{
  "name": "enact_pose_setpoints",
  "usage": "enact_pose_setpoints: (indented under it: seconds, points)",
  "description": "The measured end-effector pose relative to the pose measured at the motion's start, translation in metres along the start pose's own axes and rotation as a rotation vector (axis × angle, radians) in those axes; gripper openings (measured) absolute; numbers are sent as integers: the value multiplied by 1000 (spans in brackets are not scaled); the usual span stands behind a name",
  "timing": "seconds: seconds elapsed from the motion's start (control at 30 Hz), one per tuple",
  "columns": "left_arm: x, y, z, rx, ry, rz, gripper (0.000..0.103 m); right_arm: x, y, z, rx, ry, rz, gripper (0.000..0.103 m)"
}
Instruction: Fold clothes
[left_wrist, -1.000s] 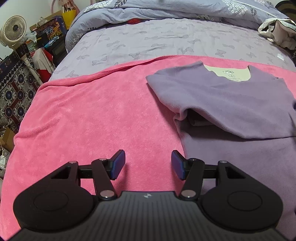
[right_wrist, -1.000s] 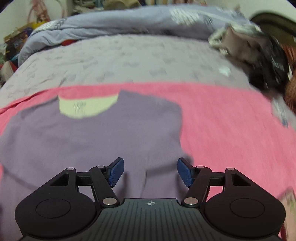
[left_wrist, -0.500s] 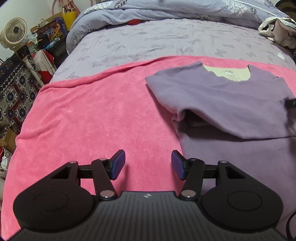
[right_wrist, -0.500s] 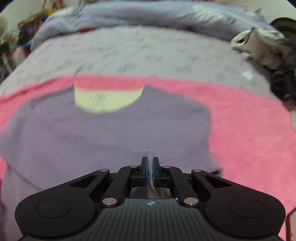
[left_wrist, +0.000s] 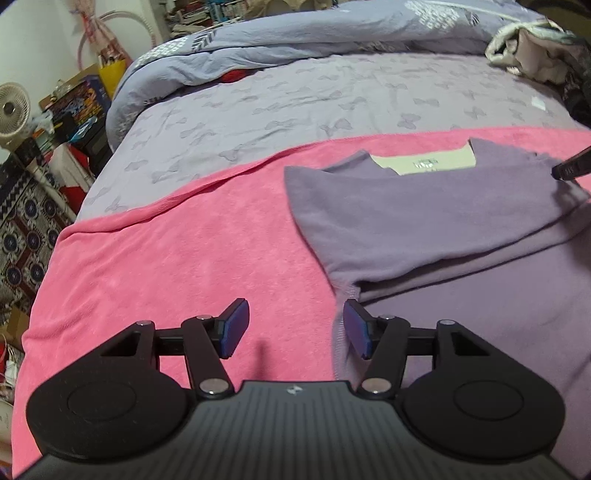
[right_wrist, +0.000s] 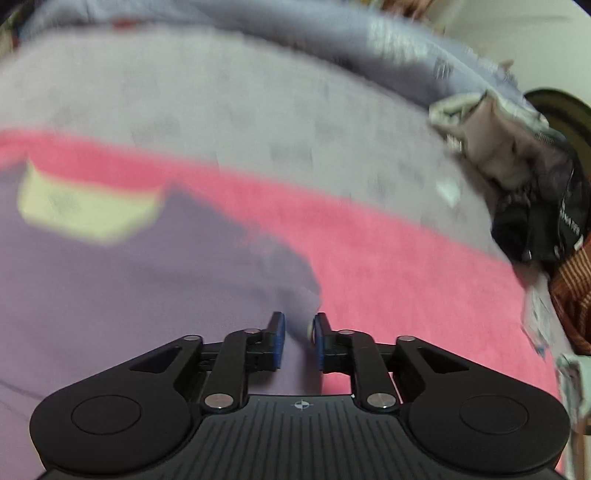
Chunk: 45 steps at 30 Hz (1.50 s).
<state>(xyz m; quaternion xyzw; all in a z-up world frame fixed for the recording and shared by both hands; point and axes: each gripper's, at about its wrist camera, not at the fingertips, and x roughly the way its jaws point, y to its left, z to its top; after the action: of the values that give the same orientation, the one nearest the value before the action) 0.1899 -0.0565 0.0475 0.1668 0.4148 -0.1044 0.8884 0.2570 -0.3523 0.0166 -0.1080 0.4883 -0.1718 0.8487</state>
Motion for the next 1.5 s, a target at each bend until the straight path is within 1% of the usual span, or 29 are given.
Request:
enact_pose_setpoints:
  seconds: [0.03,0.07,0.13,0.17,0.2,0.3,0.33,0.37,0.43,0.5,0.67,0.7,0.73,0.8,0.9,0.93,0.97,1.0,1.03,1.07,1.1,1.17,1.2,1.23,1.3,1.33,1.4,1.43,1.5]
  points:
    - [1,-3,-1,16,-2,1,61,-10,-2,-6,15,-39,4,32]
    - [2,-7,-1,37,-7,2,61,-19,-4,-12,30,-78,7,56]
    - [6,-16,-1,90,-18,18,61,-39,-6,-25,55,-152,27,80]
    - [9,-21,0,123,-23,35,61,-49,-7,-32,65,-186,43,80]
    - [15,-27,0,159,-23,61,62,-53,-6,-39,54,-189,63,80]
    - [33,-43,1,265,-2,158,64,-49,6,-52,-11,-132,52,80]
    - [35,-44,0,275,-2,173,64,-46,9,-56,-27,-108,47,80]
    - [35,-45,-1,277,-4,180,64,-45,10,-59,-30,-103,45,80]
    - [34,-42,-5,262,-2,212,65,-45,12,-65,-33,-107,41,80]
    - [34,-35,-9,218,15,224,66,-42,10,-68,-37,-105,23,80]
    - [33,-20,-8,108,57,218,66,-33,-12,-74,45,-72,-16,84]
    - [33,-18,-7,88,65,215,66,-30,-19,-75,72,-63,-16,86]
    - [33,-16,-6,62,75,212,66,-27,-26,-77,104,-52,-7,90]
    - [34,-10,-5,10,92,205,67,-23,-39,-79,166,-31,13,91]
    - [33,-5,-5,-37,106,199,71,-24,-47,-84,159,-41,-13,94]
    - [33,-4,-6,-43,108,198,71,-20,-55,-88,218,-25,7,100]
    - [33,-3,-7,-50,109,197,71,-16,-63,-92,276,-10,28,102]
    - [31,-3,-7,-49,107,196,71,-12,-71,-96,334,6,49,102]
    - [27,-3,-6,-41,91,190,71,-12,-76,-96,360,10,63,100]
    - [21,-3,-6,-31,67,183,71,-18,-75,-95,343,-6,48,95]
    - [13,-3,-6,-16,37,173,71,-26,-73,-94,303,-28,21,94]
    - [-6,-4,-5,23,-31,151,69,-45,-68,-92,240,-76,16,92]
    - [-15,-7,-4,48,-62,140,66,-55,-67,-91,233,-109,45,92]
    - [-20,-12,-2,75,-86,119,66,-65,-66,-90,236,-138,85,92]
    - [-23,-24,3,124,-117,79,68,-75,-56,-85,226,-164,168,92]
    - [-19,-33,7,146,-123,75,68,-76,-47,-81,202,-178,206,92]
    - [-8,-49,12,182,-124,85,68,-73,-25,-71,133,-206,236,92]
    - [4,-54,13,184,-98,109,68,-70,-12,-67,97,-218,246,92]
    - [27,-54,9,154,0,163,69,-59,7,-61,20,-208,279,92]
